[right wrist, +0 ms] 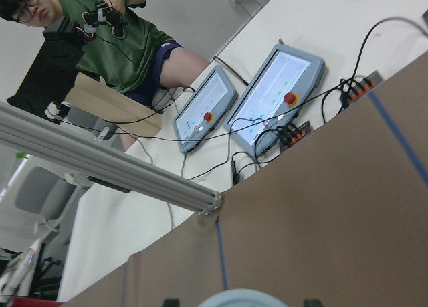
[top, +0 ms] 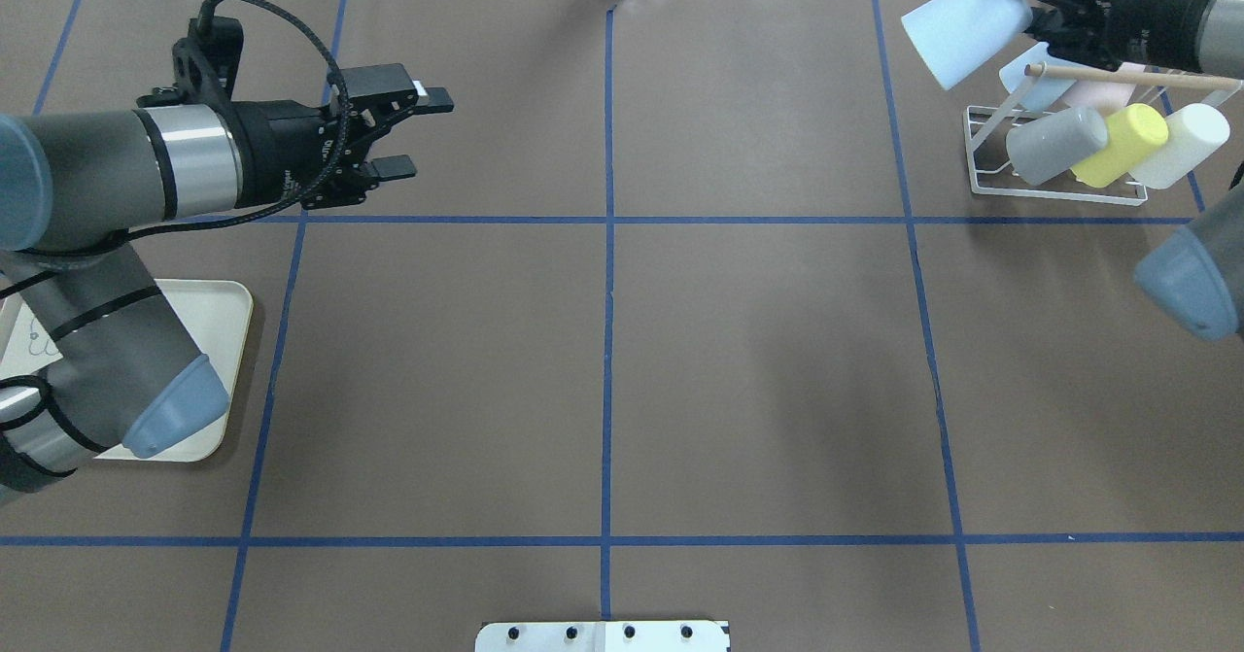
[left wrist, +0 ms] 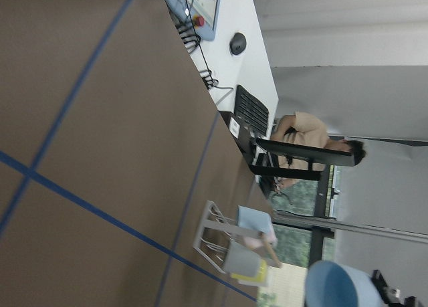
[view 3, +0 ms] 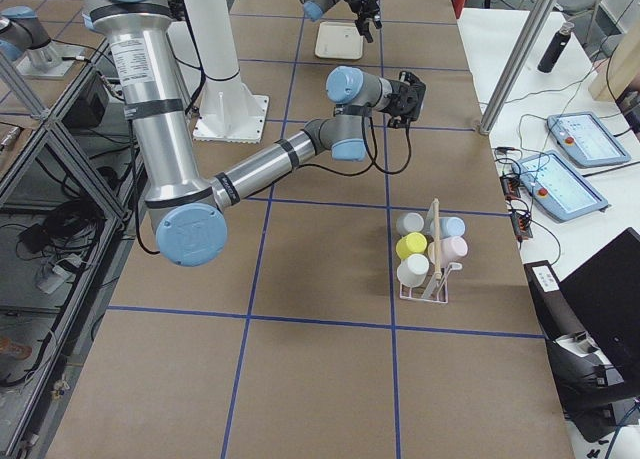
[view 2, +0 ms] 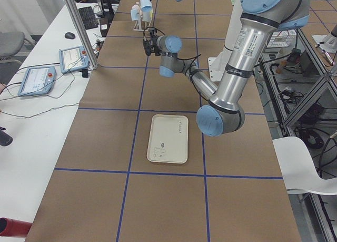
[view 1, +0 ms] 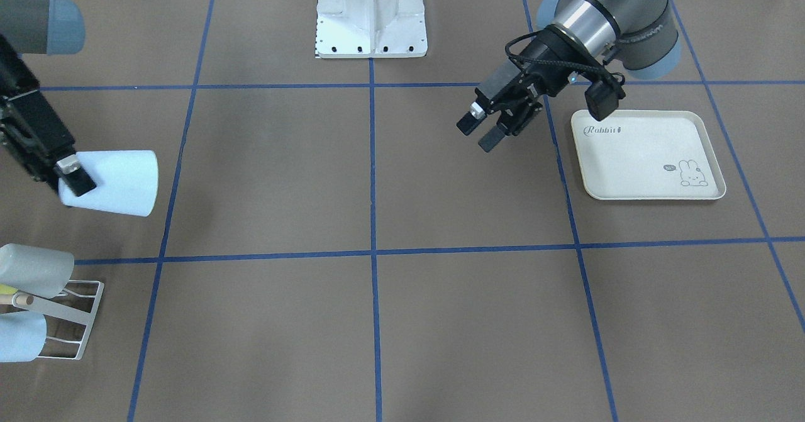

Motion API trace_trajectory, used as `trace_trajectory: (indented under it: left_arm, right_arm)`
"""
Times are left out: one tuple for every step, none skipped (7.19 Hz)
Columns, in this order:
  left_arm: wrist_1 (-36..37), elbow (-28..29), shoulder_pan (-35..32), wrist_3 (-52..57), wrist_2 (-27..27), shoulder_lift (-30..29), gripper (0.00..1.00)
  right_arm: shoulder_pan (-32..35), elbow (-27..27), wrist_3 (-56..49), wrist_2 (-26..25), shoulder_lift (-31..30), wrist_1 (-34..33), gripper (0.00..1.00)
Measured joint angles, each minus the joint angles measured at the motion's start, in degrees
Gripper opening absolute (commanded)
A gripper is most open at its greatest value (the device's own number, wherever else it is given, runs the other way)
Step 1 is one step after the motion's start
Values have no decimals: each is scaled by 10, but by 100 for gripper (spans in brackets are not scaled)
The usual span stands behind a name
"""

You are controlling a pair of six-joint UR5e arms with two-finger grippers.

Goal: Transfer IKEA cup to right arm and place on rack

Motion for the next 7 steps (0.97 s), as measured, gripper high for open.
trace_trajectory:
  left_arm:
    - [27,0,-23,70,0,35,100]
    - [53,1,-46,142,0,67,100]
    - [96,-1,-72,217,0,86,100]
    - [149,-4,-100,296,0,95,100]
    - [189,-6,-126,375,0,101,100]
    - [217,-7,-145,450,0,113,100]
    - [237,-7,-159,513,0,125,100]
  right_arm:
    - [29,-9,-108,-18,-6,-46,0]
    - [46,-29,-190,-61,-9,-72,0]
    - [56,-57,-246,-107,-9,-81,0]
    - [69,-91,-287,-138,-7,-83,0]
    - [85,-134,-318,-157,4,-82,0]
    - [96,-182,-335,-173,23,-79,0]
    - [100,-222,-341,-190,36,-73,0]
